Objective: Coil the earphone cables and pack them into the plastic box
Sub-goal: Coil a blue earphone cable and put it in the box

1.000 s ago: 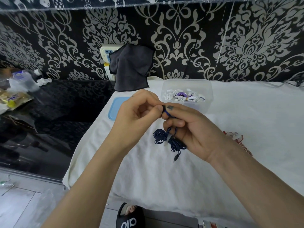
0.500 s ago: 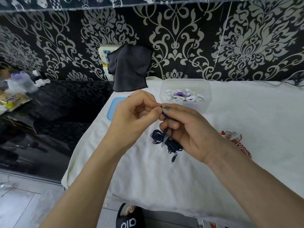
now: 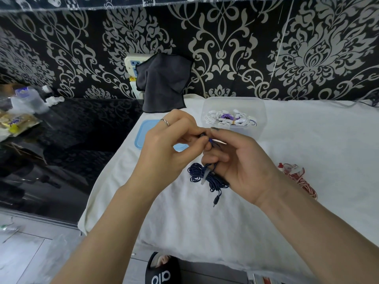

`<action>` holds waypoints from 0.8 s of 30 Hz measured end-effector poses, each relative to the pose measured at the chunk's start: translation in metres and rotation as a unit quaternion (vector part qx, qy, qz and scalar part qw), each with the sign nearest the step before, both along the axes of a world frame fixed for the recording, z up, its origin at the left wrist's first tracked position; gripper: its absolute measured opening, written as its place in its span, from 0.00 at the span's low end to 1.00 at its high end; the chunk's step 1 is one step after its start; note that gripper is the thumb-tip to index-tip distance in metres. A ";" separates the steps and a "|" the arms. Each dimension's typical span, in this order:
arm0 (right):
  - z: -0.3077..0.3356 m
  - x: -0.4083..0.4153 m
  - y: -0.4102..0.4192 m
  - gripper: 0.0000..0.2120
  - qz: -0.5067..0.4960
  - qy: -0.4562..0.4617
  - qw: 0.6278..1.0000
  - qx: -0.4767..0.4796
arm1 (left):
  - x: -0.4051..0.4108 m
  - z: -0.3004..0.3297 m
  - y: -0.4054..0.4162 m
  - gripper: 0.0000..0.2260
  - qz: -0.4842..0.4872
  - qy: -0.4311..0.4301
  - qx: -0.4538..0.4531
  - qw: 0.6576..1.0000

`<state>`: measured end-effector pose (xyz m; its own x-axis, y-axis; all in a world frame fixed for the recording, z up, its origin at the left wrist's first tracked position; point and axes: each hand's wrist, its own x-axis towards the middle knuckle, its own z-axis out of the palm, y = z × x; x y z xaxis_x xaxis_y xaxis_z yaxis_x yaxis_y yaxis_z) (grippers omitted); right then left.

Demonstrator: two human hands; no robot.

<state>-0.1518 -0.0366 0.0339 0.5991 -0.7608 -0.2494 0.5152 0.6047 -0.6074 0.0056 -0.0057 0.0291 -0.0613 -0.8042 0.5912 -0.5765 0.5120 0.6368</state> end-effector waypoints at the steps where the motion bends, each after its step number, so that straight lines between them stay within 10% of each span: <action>1: 0.000 0.000 0.000 0.06 0.003 0.001 1.000 -0.001 | 0.001 0.000 0.000 0.04 -0.001 -0.001 0.001 1.000; 24: -0.006 -0.003 -0.003 0.09 0.000 0.072 0.997 0.001 | 0.005 -0.006 -0.004 0.06 0.015 0.039 0.131 0.990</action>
<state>-0.1546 -0.0396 0.0282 0.5563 -0.7607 -0.3345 0.4223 0.6055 -0.6746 0.0111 -0.0097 0.0234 0.0016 -0.9315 0.3636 -0.5331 0.3069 0.7884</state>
